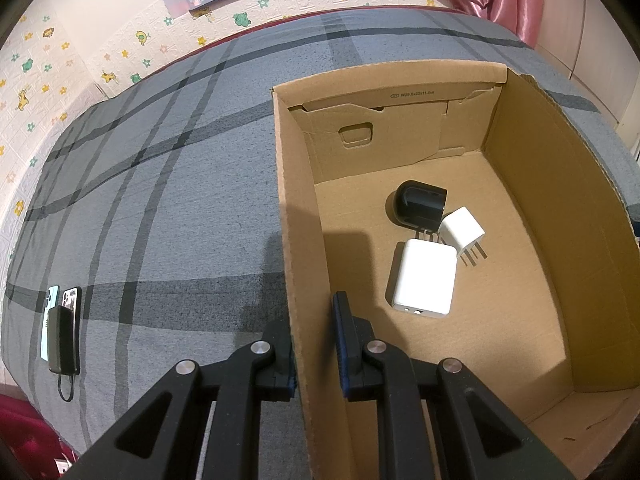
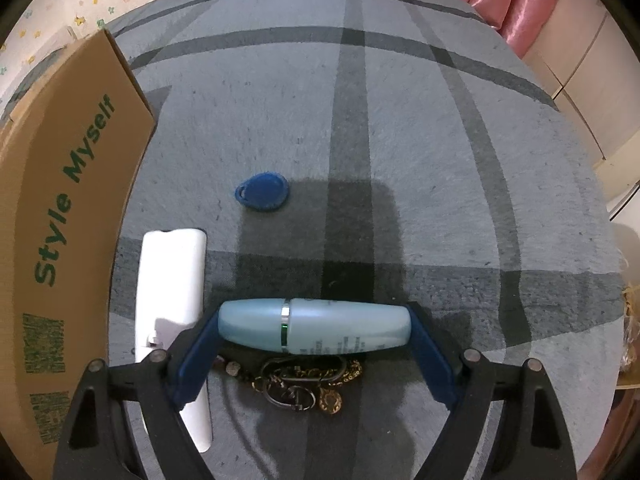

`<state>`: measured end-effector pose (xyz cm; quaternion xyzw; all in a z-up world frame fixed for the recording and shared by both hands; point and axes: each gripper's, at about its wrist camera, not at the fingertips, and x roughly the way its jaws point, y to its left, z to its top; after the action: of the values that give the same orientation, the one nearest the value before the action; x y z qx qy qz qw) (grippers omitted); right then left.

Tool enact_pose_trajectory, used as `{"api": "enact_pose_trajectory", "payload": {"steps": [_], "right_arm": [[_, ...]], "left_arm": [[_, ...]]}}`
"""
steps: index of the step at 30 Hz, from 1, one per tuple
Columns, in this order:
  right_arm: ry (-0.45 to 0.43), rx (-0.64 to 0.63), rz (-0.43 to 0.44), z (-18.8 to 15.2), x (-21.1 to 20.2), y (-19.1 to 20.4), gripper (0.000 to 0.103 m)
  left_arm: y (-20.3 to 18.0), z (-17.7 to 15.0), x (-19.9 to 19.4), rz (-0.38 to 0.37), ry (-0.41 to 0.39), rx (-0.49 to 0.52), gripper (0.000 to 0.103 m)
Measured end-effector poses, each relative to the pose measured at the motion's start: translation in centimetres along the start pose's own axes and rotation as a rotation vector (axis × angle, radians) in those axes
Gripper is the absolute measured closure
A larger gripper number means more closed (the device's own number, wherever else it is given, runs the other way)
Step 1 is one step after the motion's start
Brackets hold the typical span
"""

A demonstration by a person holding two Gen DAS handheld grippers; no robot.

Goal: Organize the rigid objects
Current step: 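Close the right gripper across the light-blue bottle and lift it, then carry the light-blue bottle over the box with the right gripper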

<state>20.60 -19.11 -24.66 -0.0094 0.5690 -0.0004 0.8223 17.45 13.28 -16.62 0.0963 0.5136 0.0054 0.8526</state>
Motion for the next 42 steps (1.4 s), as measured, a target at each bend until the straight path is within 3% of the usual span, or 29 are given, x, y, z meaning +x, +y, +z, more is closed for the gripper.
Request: {"api": "enact_pose_trajectory", "payload": {"steps": [15, 42], "right_arm": [[-0.068, -0.003, -0.002, 0.3, -4.9, 0.9, 0.013], [-0.231, -0.088, 0.026, 4.6, -14.1, 5.2, 0.013]], "left_arm": [[0.2, 0.1, 0.1, -0.01, 0.003, -0.01, 0.087], [0.2, 0.1, 0.1, -0.015, 0.004, -0.008, 0.087]]}}
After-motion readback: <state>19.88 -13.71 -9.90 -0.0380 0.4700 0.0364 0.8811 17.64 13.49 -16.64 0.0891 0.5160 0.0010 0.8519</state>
